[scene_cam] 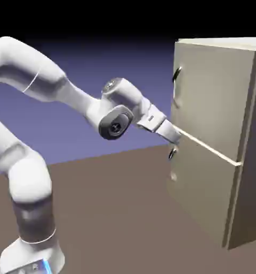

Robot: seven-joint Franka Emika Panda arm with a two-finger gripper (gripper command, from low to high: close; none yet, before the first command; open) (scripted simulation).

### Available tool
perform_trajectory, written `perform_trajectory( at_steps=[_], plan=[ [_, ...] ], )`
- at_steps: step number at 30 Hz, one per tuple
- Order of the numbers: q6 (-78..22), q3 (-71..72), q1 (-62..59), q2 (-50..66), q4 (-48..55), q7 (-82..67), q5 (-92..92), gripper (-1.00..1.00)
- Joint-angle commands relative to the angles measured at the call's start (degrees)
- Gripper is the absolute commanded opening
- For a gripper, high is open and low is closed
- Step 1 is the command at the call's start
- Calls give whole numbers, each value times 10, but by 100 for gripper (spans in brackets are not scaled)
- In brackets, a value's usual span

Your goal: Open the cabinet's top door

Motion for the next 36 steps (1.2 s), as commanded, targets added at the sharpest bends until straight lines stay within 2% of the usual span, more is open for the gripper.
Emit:
perform_trajectory(
  at_steps=[1, 36],
  plan=[
    [0, 10, -9, -4, 5, -16, 25, 0],
    [-17, 372, -319, -154, 176, -589, 897, 0]
  ],
)
